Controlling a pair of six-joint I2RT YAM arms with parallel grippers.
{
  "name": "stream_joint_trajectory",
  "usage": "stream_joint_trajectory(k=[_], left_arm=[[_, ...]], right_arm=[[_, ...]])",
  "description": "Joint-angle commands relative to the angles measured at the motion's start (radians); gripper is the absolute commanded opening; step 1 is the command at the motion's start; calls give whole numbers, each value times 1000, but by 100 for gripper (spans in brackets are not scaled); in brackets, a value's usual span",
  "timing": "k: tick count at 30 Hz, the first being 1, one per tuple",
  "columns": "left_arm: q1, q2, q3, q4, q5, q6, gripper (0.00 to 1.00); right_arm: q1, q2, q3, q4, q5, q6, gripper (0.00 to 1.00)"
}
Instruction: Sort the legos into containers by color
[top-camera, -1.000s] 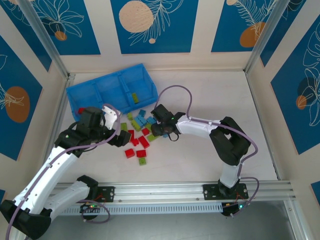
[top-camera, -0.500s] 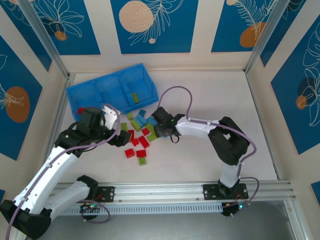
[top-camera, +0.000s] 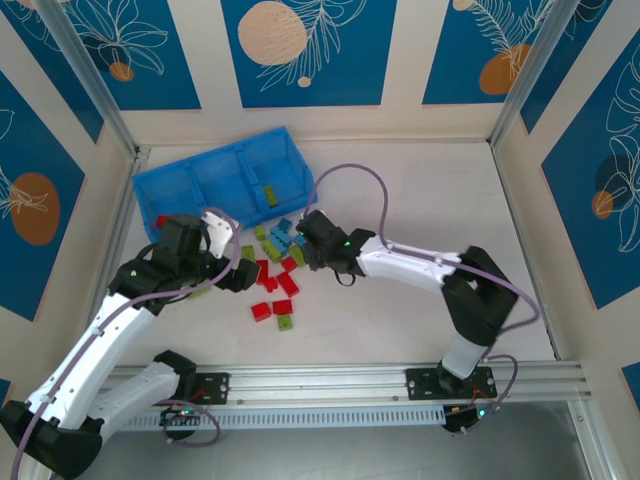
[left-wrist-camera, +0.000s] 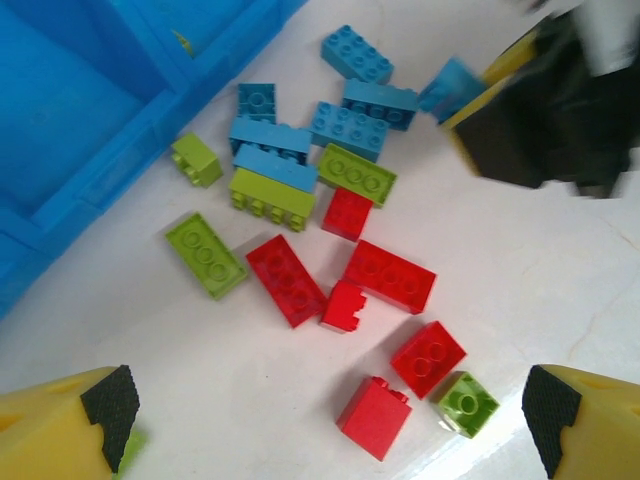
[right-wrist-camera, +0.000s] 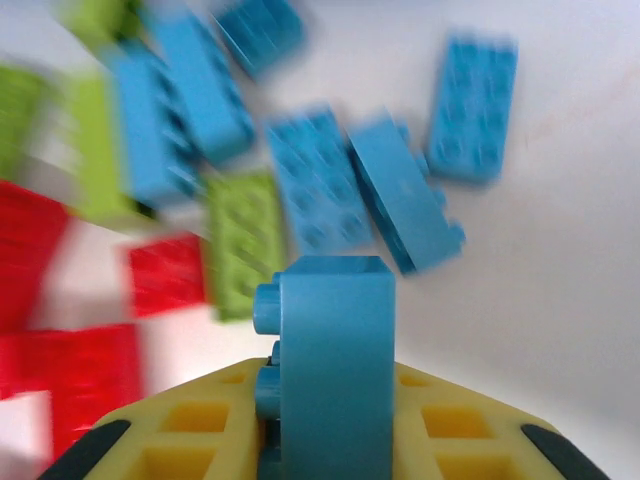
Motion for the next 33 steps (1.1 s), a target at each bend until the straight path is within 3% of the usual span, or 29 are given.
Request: stream_joint_trajectory(k=[1, 3, 6, 10, 18, 21, 26, 29, 33], left_arm=[[14, -36, -3, 5, -140, -41, 100], [22, -60, -2, 6, -276, -89, 100], [46, -112, -12, 22, -498, -174, 98], [90, -181, -58, 66, -658, -258, 94], [132, -160, -51, 52, -686, -311, 92], [147, -155, -52, 52, -684, -319, 91], [170, -138, -54, 52, -678, -330, 91], [187, -116, -57, 53, -688, -348, 96], [219, -53, -80, 65, -715, -365, 100]], right_arm=[[31, -87, 27, 170, -62, -76, 26], [39, -71, 42, 298, -166, -112, 26], [43, 38, 136, 430, -219, -147, 26], [42, 318, 454, 364, -203, -193, 26], [23, 862, 1151, 136, -117, -249, 26], [10, 991, 1383, 14, -110, -242, 28], [-11, 1013, 1418, 7, -213, -214, 36], [-12, 1001, 1426, -33, -237, -214, 51], [-10, 915, 1406, -113, -259, -230, 52]])
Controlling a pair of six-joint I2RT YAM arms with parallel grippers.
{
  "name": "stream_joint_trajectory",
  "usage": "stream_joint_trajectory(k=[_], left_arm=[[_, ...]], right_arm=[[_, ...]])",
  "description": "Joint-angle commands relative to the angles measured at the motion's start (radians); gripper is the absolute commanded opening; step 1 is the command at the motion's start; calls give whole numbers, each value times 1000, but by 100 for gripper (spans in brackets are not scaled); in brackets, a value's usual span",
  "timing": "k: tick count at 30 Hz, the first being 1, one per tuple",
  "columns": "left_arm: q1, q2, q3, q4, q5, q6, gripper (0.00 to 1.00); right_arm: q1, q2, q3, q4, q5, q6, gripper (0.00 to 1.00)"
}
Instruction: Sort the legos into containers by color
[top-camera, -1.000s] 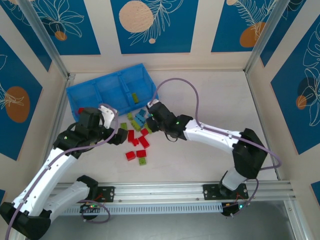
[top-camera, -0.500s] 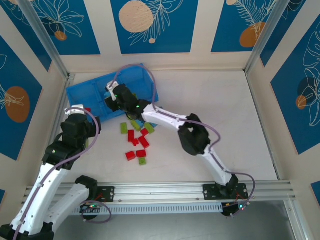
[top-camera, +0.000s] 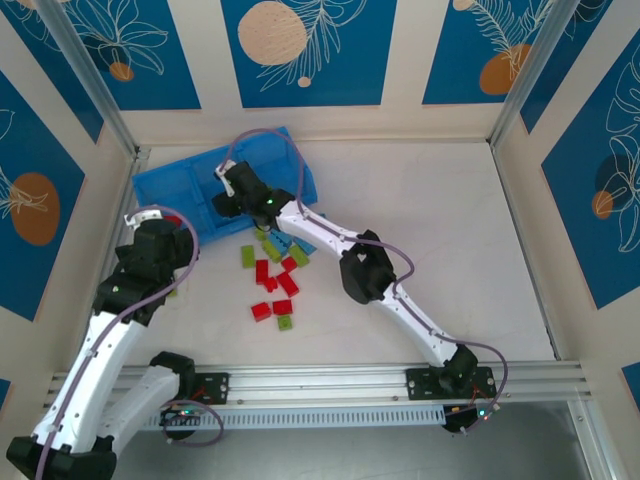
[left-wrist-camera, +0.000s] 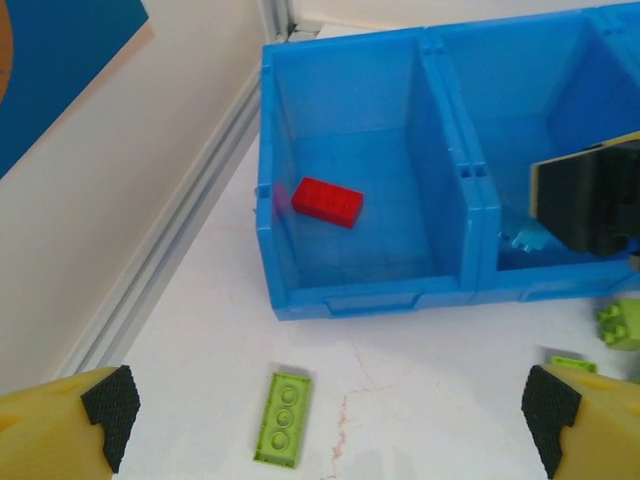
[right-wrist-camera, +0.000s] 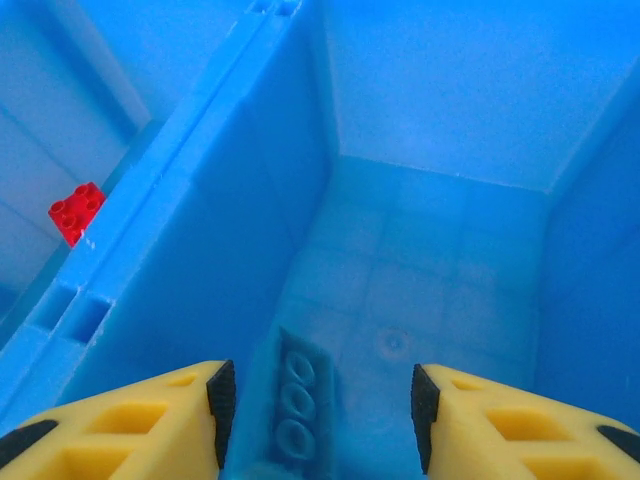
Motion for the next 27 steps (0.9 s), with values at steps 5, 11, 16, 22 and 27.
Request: stream_joint_trajectory(k=[5, 11, 16, 22, 27], left_arm=[[119, 159, 52, -97, 105, -199, 100], [247, 321, 48, -176, 307, -344, 100], [357, 440, -60, -141, 392, -465, 100], [399, 584, -106, 48, 421, -442, 100], [402, 685, -94, 147, 408, -399, 100]], right_arm=[[-14, -355, -214, -163, -140, -9, 52], [-118, -828, -909, 47, -314, 130, 67], [-242, -1102, -1359, 259, -455, 265, 81], [-253, -1188, -1477, 274, -486, 265, 84], [-255, -1245, -1538, 288, -474, 290, 84]])
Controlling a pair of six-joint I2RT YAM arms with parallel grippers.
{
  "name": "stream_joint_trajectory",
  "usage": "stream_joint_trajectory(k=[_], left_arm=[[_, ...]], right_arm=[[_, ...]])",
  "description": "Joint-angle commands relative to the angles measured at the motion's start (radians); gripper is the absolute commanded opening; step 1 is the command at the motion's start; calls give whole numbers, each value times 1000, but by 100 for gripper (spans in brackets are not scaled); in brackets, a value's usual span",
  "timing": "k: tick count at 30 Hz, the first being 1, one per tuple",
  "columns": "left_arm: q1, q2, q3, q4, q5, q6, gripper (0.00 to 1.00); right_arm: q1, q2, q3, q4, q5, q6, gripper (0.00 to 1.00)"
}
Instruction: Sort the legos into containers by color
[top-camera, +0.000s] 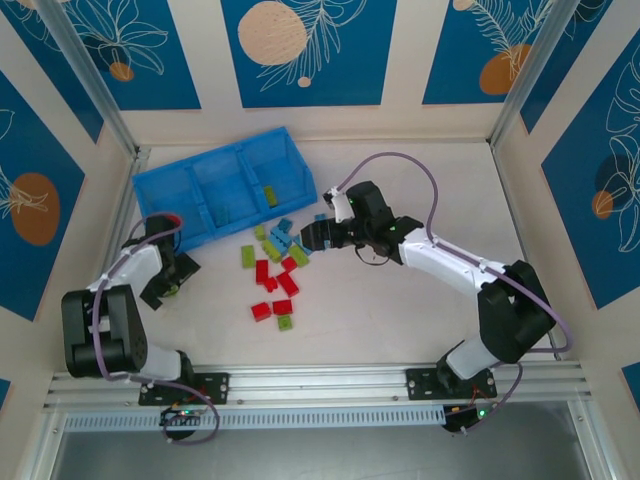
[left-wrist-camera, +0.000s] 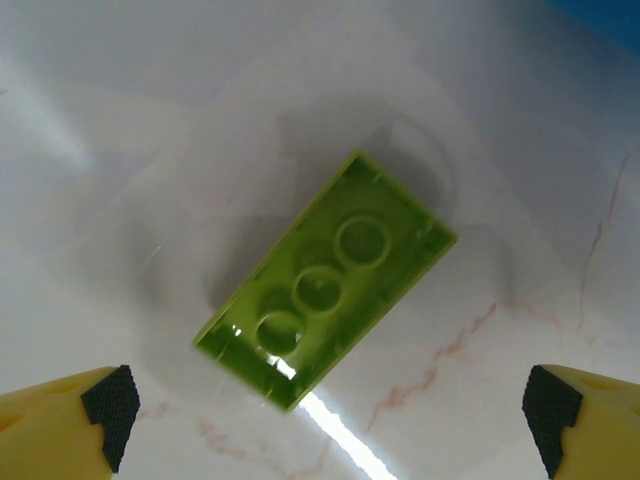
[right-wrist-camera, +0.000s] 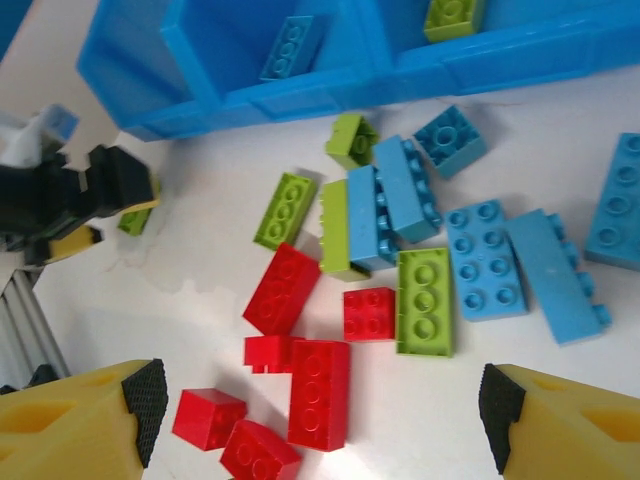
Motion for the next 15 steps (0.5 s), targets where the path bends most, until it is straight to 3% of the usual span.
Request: stream_joint_trajectory(k=[1, 4, 9, 15], left_arm=[[13, 51, 13, 101, 10, 14, 100], [21, 90, 4, 136, 2, 16, 97], [28, 119, -15, 156, 38, 18, 63], [26, 91, -53, 163, 151, 8, 43]], right_arm=[[-5, -80, -36, 52, -30, 34, 84], [-8, -112, -50, 32, -25, 34, 84], [-7, -159, -60, 5, -8, 45, 84], [1, -195, -64, -2, 14, 70, 84]])
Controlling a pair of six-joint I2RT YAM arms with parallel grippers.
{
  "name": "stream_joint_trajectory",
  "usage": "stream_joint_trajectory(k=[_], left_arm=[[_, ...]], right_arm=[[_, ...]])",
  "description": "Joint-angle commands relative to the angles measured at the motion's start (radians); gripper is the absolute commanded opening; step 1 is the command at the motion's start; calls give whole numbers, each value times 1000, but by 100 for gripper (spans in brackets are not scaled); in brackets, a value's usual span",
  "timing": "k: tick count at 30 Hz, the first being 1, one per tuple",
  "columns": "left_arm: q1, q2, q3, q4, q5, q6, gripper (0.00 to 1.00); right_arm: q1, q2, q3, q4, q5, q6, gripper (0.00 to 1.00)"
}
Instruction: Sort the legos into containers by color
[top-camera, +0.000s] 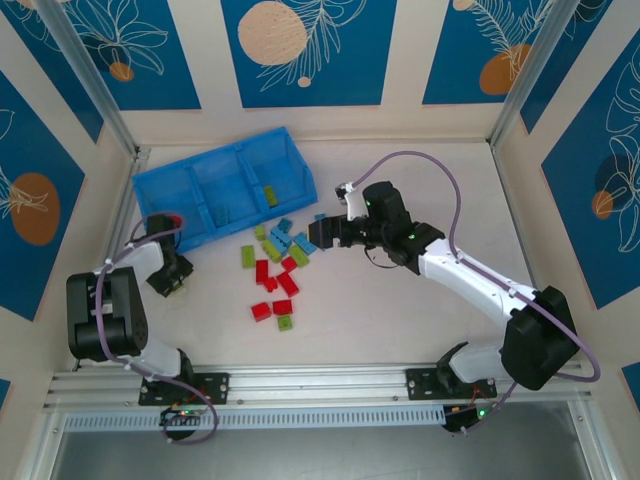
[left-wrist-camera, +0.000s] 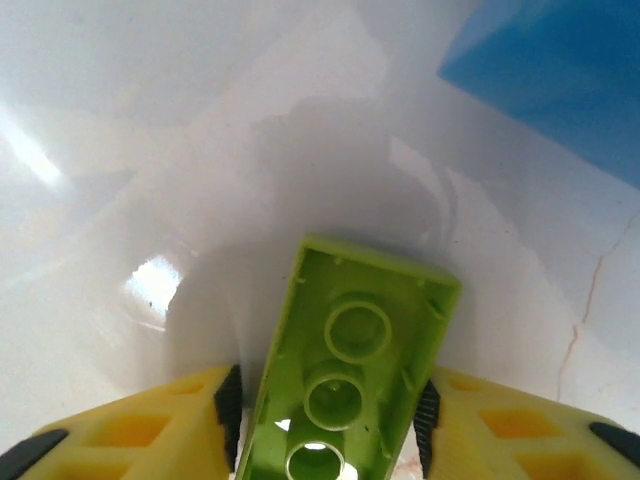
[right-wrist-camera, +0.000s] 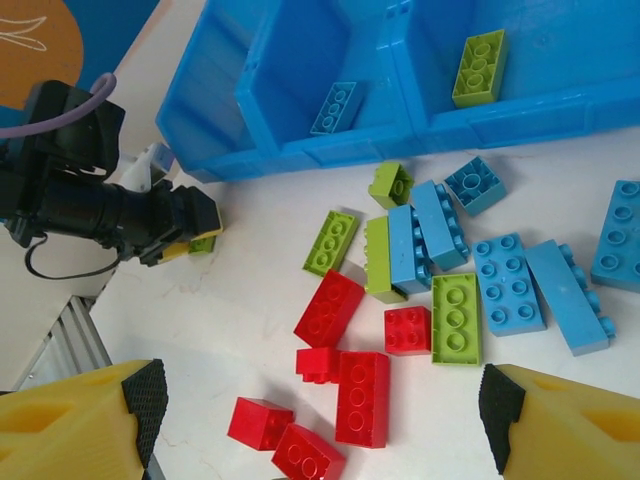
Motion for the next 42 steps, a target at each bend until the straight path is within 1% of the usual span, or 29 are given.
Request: stream_joint_trajectory(k=[1, 6, 8, 10, 12, 14, 16, 17, 18, 20, 22, 25, 27, 29, 31, 32, 34, 36, 38, 40, 42], left_arm=[[6, -5, -46, 23, 152, -18, 40], [-33, -106, -84, -5, 202, -52, 27], [-89, -196, -89, -48, 209, -81, 26], [-169, -306, -68, -102, 186, -128, 26], [-301, -408, -17, -125, 113, -175, 25], [-413, -423, 71, -106, 49, -192, 24], [-507, -347, 201, -101, -24, -159, 24], [-551, -284, 281, -104, -72, -128, 24], [-583, -202, 366, -110, -103, -99, 24], [-610, -55, 508, -90, -108, -43, 24], [-611, 77, 630, -54, -107, -10, 24], [-612, 284, 847, -28, -159, 67, 24], [-610, 439, 1040, -77, -214, 126, 25], [-600, 577, 1217, -142, -219, 148, 27], [-594, 684, 1357, -191, -232, 163, 31], [-593, 727, 1416, -206, -246, 172, 35], [-592, 782, 1489, -225, -247, 185, 45], [-594, 802, 1521, -234, -230, 189, 52], [-594, 789, 1519, -244, -218, 180, 57], [-598, 756, 1504, -261, -201, 174, 58], [-610, 686, 1447, -268, -176, 166, 58]], right_arm=[[7, -36, -17, -18, 14, 29, 84], [23, -69, -28, -49, 48, 54, 84], [23, -97, -46, -51, 55, 78, 84], [24, -133, -65, -52, 72, 105, 84], [29, -178, -87, -57, 106, 131, 84], [35, -219, -109, -59, 154, 146, 84], [36, -257, -126, -75, 210, 161, 84], [35, -273, -133, -89, 239, 168, 84], [36, -293, -142, -105, 262, 172, 84], [36, -327, -153, -142, 292, 176, 84], [36, -358, -168, -180, 313, 182, 84], [37, -412, -198, -228, 345, 196, 84], [36, -448, -221, -247, 365, 204, 84], [33, -478, -238, -262, 381, 207, 85], [30, -498, -247, -277, 397, 207, 86], [28, -506, -250, -284, 406, 205, 86], [23, -515, -251, -300, 413, 199, 86], [15, -517, -251, -310, 419, 190, 86], [6, -514, -253, -316, 417, 185, 87], [-4, -510, -259, -309, 408, 180, 87], [-13, -500, -271, -280, 386, 170, 88]])
